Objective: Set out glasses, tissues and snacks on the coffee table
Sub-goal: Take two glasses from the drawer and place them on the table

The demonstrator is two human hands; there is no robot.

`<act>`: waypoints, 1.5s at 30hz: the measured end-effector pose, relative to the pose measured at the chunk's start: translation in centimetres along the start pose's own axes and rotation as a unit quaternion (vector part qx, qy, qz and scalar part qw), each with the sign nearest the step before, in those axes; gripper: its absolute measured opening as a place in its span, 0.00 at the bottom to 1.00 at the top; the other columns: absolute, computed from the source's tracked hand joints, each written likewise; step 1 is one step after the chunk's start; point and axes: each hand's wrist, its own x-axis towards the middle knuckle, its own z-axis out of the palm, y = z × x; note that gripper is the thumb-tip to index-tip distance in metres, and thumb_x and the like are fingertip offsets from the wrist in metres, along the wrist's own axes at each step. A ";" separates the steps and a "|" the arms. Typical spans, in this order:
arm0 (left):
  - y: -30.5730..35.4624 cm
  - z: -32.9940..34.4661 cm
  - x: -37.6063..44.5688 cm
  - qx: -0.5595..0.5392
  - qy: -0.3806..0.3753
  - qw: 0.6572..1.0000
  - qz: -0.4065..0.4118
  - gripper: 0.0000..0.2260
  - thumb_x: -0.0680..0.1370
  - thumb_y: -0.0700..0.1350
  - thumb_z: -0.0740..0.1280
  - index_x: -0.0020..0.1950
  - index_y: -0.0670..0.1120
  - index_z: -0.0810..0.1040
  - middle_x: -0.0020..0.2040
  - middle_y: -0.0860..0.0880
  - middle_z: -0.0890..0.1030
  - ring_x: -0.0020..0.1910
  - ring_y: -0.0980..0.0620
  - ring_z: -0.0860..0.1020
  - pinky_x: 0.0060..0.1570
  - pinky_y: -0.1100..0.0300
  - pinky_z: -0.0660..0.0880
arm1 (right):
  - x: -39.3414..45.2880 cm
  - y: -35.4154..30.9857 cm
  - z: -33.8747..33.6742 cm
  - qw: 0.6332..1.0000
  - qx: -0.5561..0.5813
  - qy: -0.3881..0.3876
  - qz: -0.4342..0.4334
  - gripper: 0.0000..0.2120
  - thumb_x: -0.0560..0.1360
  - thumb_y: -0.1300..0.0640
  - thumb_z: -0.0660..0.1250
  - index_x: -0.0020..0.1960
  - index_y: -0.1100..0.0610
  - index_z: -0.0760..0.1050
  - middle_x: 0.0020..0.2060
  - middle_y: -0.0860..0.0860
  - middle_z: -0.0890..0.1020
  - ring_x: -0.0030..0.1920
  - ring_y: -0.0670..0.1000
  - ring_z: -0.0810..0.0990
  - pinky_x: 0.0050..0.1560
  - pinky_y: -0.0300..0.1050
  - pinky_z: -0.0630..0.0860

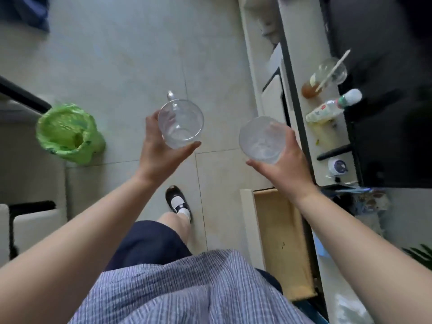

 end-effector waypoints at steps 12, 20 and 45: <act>-0.3 -20.8 4.3 -0.034 0.264 0.960 -0.086 0.40 0.64 0.46 0.79 0.68 0.42 0.61 0.64 0.48 0.70 0.65 0.52 0.71 0.66 0.62 0.67 | 13.7 -23.3 12.9 0.947 -0.051 -0.204 -0.242 0.41 0.61 0.54 0.80 0.67 0.60 0.63 0.61 0.49 0.74 0.58 0.58 0.76 0.45 0.37 0.64; -1.2 -30.1 0.7 -0.001 0.510 0.838 -0.193 0.40 0.61 0.48 0.80 0.67 0.44 0.64 0.62 0.49 0.71 0.61 0.53 0.71 0.59 0.65 0.68 | 16.2 -37.7 23.8 0.831 -0.069 -0.392 -0.389 0.44 0.60 0.54 0.80 0.69 0.57 0.61 0.63 0.54 0.74 0.60 0.58 0.75 0.51 0.46 0.70; -18.9 -56.4 -23.5 -0.064 0.706 0.633 -0.311 0.34 0.64 0.44 0.79 0.64 0.47 0.64 0.62 0.51 0.72 0.61 0.55 0.71 0.55 0.68 0.68 | -10.2 -58.3 57.5 0.652 -0.141 -0.575 -0.475 0.41 0.62 0.54 0.79 0.69 0.51 0.61 0.62 0.47 0.73 0.57 0.47 0.71 0.52 0.37 0.65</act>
